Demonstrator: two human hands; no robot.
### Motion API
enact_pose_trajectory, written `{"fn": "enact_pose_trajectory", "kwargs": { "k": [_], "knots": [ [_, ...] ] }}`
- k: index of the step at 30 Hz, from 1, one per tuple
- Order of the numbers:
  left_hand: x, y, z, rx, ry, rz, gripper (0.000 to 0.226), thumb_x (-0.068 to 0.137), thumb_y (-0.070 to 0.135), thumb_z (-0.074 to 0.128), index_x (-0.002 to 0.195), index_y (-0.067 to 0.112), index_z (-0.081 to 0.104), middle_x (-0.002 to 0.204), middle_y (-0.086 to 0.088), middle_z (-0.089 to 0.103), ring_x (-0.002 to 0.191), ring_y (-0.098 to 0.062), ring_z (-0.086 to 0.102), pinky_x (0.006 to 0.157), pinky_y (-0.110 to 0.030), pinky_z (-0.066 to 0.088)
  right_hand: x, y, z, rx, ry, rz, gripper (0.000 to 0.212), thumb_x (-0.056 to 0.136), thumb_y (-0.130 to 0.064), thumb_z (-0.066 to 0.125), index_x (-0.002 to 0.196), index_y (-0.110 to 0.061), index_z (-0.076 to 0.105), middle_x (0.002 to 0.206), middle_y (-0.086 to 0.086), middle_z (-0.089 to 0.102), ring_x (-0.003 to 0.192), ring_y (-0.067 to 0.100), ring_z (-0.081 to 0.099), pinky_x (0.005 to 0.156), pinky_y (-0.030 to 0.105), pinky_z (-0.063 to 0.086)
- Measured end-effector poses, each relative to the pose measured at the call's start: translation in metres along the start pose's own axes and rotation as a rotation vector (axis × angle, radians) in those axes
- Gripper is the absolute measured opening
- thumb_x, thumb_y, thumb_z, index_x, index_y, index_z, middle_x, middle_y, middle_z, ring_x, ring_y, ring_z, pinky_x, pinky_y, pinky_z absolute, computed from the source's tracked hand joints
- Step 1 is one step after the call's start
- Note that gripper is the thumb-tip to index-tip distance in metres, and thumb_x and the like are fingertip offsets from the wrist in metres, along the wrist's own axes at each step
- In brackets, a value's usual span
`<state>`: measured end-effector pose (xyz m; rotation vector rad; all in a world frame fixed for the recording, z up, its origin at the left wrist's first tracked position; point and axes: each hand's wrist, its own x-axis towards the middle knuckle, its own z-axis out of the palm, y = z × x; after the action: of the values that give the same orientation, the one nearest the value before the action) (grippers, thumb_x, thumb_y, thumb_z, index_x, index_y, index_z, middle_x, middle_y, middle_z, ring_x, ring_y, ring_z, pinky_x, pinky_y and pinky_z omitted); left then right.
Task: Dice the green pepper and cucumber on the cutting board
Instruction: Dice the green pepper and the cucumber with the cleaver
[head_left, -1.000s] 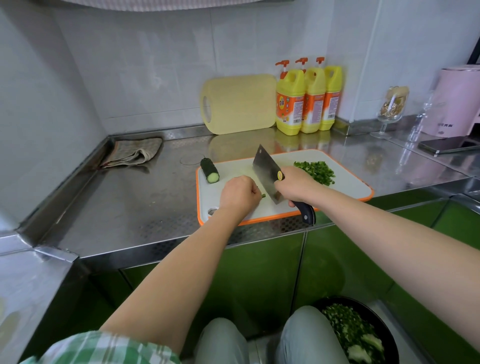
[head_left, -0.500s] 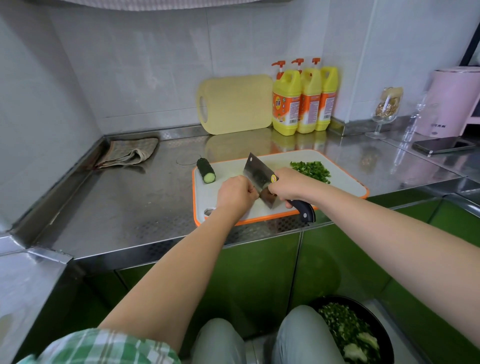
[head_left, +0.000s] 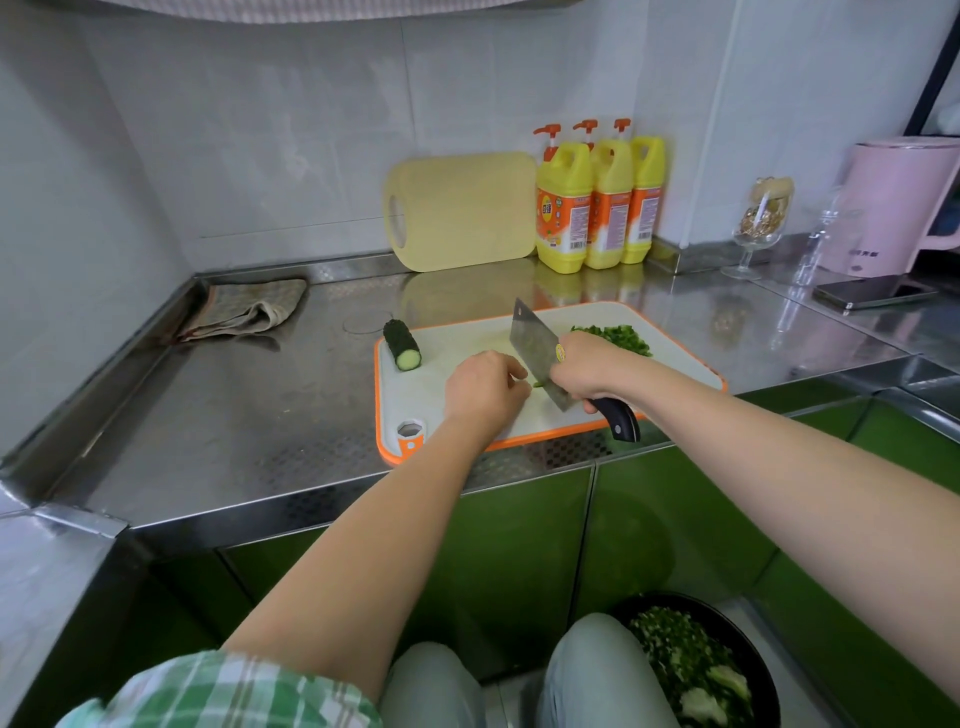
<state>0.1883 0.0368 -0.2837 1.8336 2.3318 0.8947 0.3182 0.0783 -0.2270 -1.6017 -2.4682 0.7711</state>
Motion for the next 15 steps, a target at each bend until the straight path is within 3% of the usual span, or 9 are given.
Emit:
{"fn": "enact_pose_trajectory", "kwargs": {
  "k": [6,9,13,15],
  "knots": [
    [0.001,0.014,0.008,0.023,0.018,-0.018,0.01,0.079,0.021,0.06,0.074,0.019,0.069,0.083,-0.003,0.069,0.082,-0.029,0.061,0.062,-0.028,0.042,-0.005,-0.002,-0.001,-0.04,-0.006,-0.016,0.014,0.083,0.009,0.047,0.09,0.005,0.059,0.062,0.015,0.051,0.05,0.025,0.051,0.051,0.027,0.042],
    [0.004,0.016,0.013,0.051,0.049,0.018,0.013,0.081,0.019,0.055,0.074,0.017,0.065,0.085,-0.008,0.066,0.082,-0.032,0.059,0.06,-0.03,0.04,-0.004,-0.001,0.0,-0.005,-0.001,-0.022,0.019,0.085,0.006,0.044,0.096,0.006,0.059,0.065,0.018,0.053,0.048,0.027,0.05,0.05,0.028,0.043],
    [0.005,0.017,0.016,0.123,0.047,0.12,0.017,0.086,0.022,0.055,0.075,0.011,0.061,0.088,-0.012,0.062,0.083,-0.033,0.056,0.059,-0.032,0.033,-0.001,0.002,0.0,0.082,0.031,-0.016,0.013,0.086,0.004,0.038,0.081,-0.001,0.048,0.062,0.015,0.049,0.043,0.026,0.048,0.045,0.025,0.041],
    [0.005,0.014,0.016,0.115,0.047,0.121,0.019,0.086,0.024,0.055,0.073,0.011,0.061,0.087,-0.011,0.062,0.083,-0.032,0.056,0.06,-0.033,0.036,0.001,0.005,0.002,0.116,0.056,0.007,0.01,0.087,0.003,0.037,0.083,-0.001,0.045,0.062,0.016,0.05,0.044,0.026,0.05,0.046,0.024,0.04]
  ]
}}
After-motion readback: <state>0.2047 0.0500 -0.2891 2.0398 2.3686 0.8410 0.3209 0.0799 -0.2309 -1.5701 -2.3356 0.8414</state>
